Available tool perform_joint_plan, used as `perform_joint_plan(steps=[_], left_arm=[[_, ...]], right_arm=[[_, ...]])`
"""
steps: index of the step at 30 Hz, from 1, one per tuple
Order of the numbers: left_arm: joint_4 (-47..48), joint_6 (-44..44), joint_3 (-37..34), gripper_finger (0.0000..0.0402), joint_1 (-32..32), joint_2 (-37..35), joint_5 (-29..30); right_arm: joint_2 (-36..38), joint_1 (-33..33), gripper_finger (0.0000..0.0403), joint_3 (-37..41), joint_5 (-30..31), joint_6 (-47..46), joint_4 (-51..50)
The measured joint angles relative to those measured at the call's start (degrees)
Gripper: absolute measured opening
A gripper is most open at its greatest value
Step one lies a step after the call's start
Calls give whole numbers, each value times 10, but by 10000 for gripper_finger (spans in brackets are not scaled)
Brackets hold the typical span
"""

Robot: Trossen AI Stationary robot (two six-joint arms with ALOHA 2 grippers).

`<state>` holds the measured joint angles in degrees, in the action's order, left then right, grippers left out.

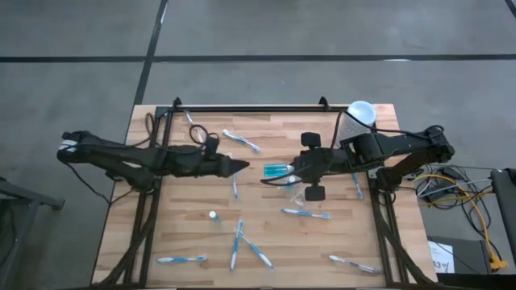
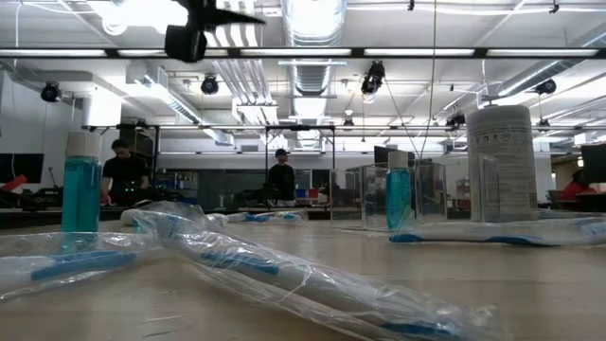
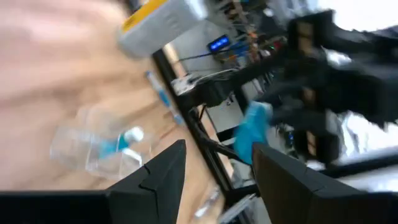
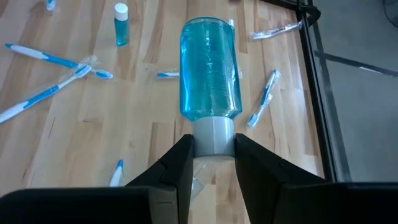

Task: Pick & Place toothbrushing station
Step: Put the blue mouthwash into the middle section of the transparent organizer

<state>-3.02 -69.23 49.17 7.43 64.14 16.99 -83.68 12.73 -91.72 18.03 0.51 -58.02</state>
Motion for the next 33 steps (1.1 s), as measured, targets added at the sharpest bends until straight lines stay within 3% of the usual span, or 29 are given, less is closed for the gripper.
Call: perform_joint_plan(steps=[7,14,33], left_arm=[[-12,-76,2,188,-32,13,-62],[-177,-68,2,188,-36,42,-120],[-257,-114,1,188,-37,114,-152]], right_arm=[[0,0,98,0,0,16,0],[0,0,98,0,0,21,3],[0,0,98,0,1,42,19]])
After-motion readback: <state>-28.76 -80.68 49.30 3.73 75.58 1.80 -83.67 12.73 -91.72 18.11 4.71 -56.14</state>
